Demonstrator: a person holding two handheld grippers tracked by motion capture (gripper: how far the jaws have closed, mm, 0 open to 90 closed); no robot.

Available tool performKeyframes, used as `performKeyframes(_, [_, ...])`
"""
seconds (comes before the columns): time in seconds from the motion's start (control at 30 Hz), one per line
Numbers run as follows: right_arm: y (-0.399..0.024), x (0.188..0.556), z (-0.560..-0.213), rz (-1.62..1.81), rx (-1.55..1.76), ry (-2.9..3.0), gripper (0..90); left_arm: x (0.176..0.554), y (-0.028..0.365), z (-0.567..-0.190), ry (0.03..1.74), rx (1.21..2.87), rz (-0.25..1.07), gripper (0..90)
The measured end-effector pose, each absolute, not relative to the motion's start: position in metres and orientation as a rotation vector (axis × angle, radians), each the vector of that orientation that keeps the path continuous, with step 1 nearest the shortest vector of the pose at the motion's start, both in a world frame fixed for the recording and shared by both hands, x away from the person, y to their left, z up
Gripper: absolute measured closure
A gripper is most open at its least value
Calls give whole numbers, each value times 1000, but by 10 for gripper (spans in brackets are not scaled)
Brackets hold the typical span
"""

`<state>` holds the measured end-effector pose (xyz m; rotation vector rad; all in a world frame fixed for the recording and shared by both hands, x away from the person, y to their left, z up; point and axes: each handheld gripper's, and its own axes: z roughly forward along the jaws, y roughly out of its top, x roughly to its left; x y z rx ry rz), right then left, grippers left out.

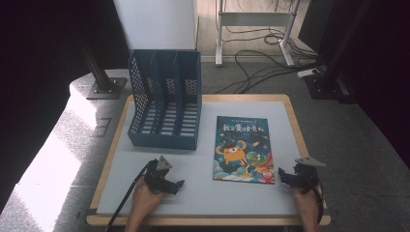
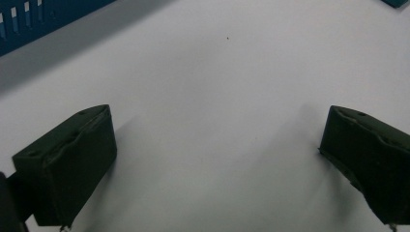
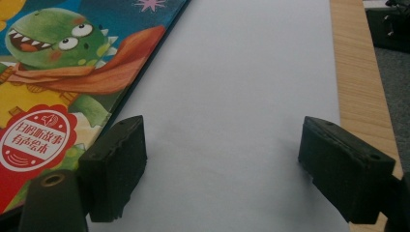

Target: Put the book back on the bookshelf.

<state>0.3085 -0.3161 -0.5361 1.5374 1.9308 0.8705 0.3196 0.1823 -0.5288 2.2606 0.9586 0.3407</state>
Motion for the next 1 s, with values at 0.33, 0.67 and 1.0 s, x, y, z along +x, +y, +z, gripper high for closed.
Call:
performKeyframes(0.33, [-318, 311, -536, 902, 1549, 1974, 93, 326, 170, -523, 905, 2280, 251, 0])
performKeyframes(0.67, [-316, 310, -533, 904, 1520, 2034, 0, 333, 135, -512, 797, 2293, 244, 0])
performKeyframes(1.0, [-300, 314, -524, 977, 1433, 2091, 0, 351, 75, -508, 672, 2383, 203, 0])
